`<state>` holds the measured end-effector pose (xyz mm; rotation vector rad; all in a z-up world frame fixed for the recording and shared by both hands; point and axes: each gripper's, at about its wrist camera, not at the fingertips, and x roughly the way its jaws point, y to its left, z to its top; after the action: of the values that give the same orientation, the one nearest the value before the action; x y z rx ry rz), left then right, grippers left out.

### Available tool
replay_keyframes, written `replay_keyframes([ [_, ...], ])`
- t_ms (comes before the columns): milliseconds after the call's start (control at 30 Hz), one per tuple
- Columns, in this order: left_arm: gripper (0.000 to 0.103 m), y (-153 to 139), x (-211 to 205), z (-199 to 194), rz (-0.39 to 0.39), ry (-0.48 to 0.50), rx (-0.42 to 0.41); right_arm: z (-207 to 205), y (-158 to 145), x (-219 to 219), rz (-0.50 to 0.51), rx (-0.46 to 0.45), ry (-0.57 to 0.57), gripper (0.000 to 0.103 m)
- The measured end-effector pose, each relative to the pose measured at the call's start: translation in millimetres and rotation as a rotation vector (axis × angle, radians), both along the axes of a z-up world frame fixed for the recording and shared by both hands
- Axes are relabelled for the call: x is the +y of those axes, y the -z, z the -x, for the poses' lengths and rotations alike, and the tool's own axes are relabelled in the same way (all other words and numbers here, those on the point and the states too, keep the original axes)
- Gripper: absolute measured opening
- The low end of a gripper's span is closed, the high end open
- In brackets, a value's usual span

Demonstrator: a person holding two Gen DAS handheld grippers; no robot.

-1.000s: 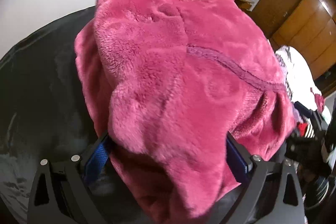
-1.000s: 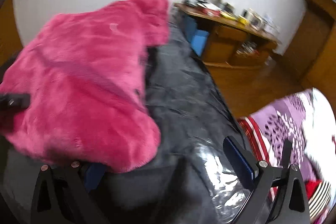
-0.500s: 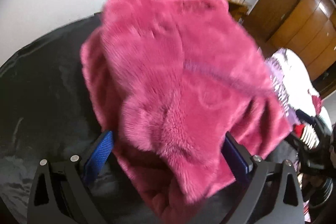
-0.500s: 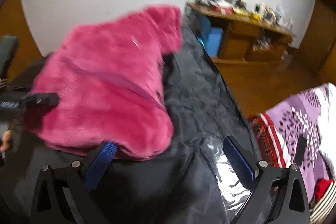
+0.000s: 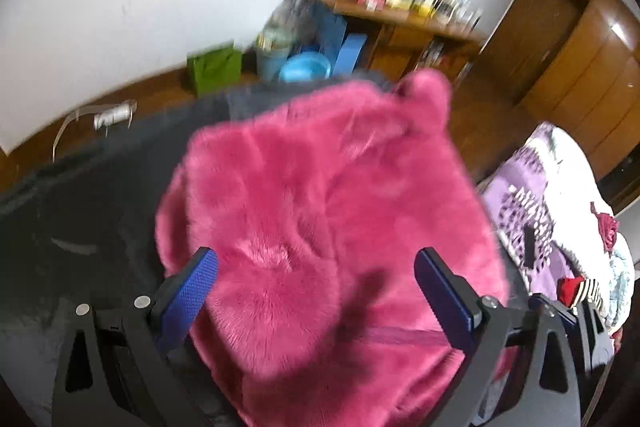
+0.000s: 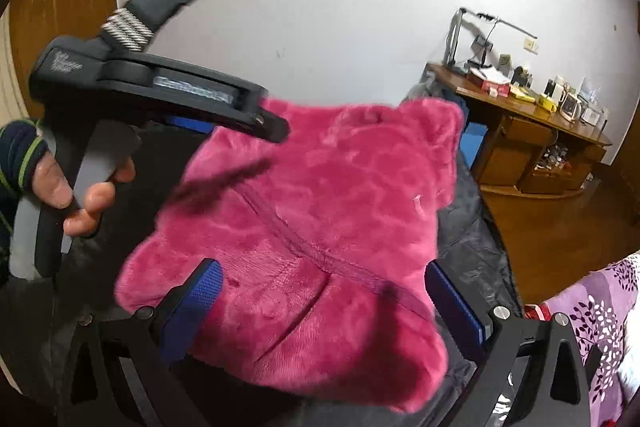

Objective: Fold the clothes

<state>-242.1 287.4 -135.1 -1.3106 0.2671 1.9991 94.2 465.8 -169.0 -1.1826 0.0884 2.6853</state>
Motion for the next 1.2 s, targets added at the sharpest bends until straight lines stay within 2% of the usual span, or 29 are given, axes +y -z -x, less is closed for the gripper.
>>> replay_keyframes([
  [67,0.100,17,3,8,0.033,-0.015,-0.013,7,14,8,0.026,-0.049,0.026,0.102],
  [133,0.101,24,0,12,0.032,-0.013,-0.038,12,34,17,0.069,-0.108,0.058,0.102],
  [233,0.101,35,0,20,0.024,0.002,-0.090,14,57,23,0.068,-0.145,0.066,0.103],
  [400,0.103,45,-12,16,-0.017,-0.017,-0.088,16,63,19,0.038,-0.150,0.064,0.103],
  [567,0.103,42,-12,13,-0.005,-0.020,-0.070,16,63,18,0.052,-0.162,0.071,0.103],
  [700,0.103,31,-17,2,0.048,-0.063,-0.056,18,61,20,0.071,-0.179,0.091,0.103],
  [800,0.103,14,-25,-13,0.105,-0.105,0.011,17,57,21,0.079,-0.169,0.097,0.103],
  [900,0.103,-8,-36,-32,0.119,-0.137,0.098,6,50,24,0.106,-0.132,0.104,0.103],
  [1133,0.103,-61,-71,-69,0.022,-0.192,0.166,-14,32,23,0.175,-0.120,0.121,0.103],
  [1200,0.103,-66,-68,-67,0.006,-0.195,0.197,-23,25,19,0.199,-0.115,0.126,0.103],
])
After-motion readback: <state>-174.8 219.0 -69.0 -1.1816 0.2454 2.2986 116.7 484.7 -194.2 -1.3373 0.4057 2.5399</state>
